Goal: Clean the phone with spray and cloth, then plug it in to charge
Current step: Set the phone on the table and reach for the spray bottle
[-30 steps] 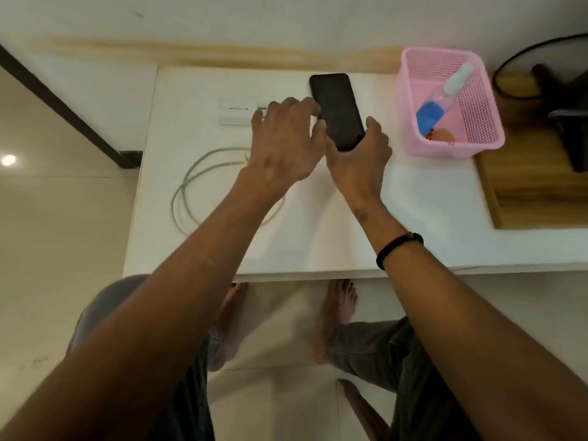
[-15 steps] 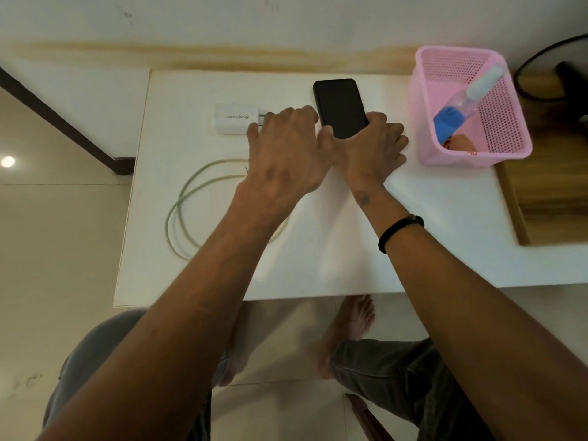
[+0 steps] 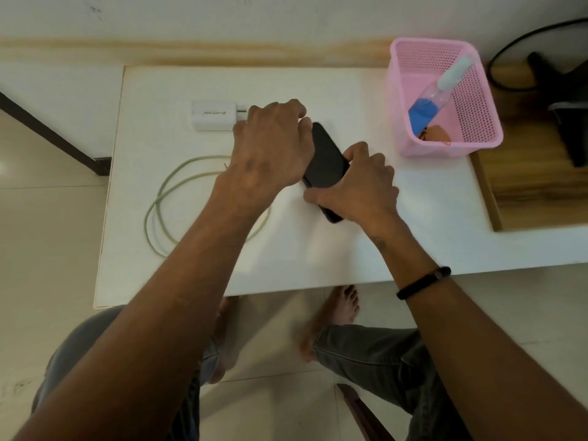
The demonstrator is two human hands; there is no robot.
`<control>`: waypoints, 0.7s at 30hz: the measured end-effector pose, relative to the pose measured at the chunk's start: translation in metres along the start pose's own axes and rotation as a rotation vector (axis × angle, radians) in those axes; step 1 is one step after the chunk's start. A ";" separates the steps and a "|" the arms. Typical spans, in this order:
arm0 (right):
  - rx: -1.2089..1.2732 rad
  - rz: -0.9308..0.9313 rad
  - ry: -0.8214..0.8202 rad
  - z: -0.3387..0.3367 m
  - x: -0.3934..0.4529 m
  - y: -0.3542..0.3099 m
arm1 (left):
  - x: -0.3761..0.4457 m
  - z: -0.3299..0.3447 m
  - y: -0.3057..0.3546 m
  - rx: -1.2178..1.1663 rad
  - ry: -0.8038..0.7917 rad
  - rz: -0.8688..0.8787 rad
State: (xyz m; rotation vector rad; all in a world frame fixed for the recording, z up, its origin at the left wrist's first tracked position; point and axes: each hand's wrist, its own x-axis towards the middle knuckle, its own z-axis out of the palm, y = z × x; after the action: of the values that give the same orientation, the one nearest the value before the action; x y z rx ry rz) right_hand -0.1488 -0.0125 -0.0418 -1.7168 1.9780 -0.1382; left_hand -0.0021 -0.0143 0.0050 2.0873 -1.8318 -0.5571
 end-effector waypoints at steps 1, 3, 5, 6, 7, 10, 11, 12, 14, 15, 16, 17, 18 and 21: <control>-0.032 -0.009 -0.044 -0.003 -0.005 0.005 | -0.001 -0.002 -0.003 -0.011 -0.009 0.016; -0.098 -0.052 -0.115 -0.009 -0.014 0.012 | -0.003 -0.005 -0.009 -0.031 -0.040 0.059; -0.151 -0.108 -0.161 -0.015 -0.016 0.013 | -0.005 -0.006 -0.013 -0.038 -0.094 0.081; -0.175 -0.133 -0.178 -0.019 -0.015 0.012 | -0.006 -0.006 -0.014 -0.030 -0.127 0.081; -0.202 -0.159 -0.191 -0.021 -0.014 0.010 | -0.006 -0.006 -0.015 -0.019 -0.158 0.075; -0.265 -0.222 -0.207 -0.025 -0.009 0.005 | -0.007 -0.005 -0.016 -0.009 -0.203 0.051; -0.269 -0.229 -0.210 -0.025 -0.008 0.004 | -0.007 -0.005 -0.016 -0.007 -0.201 0.049; -0.266 -0.231 -0.216 -0.025 -0.007 0.004 | -0.007 -0.005 -0.016 -0.004 -0.195 0.046; -0.246 -0.226 -0.228 -0.025 -0.006 0.003 | -0.007 -0.006 -0.014 0.002 -0.184 0.040; -0.236 -0.223 -0.232 -0.026 -0.007 0.002 | -0.007 -0.005 -0.013 0.004 -0.181 0.037; -0.228 -0.220 -0.234 -0.026 -0.007 0.001 | -0.008 -0.005 -0.012 0.009 -0.179 0.033; -0.225 -0.217 -0.232 -0.026 -0.008 0.000 | -0.008 -0.005 -0.011 0.011 -0.179 0.027; -0.223 -0.212 -0.231 -0.026 -0.008 0.000 | -0.009 -0.005 -0.011 0.009 -0.179 0.018; -0.203 -0.192 -0.238 -0.027 -0.008 -0.002 | -0.010 -0.008 -0.010 -0.010 -0.175 -0.019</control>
State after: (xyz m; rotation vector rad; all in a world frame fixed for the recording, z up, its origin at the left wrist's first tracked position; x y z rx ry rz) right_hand -0.1583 -0.0119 -0.0154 -1.9505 1.7008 0.1992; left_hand 0.0098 -0.0032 0.0079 2.1105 -1.8987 -0.7739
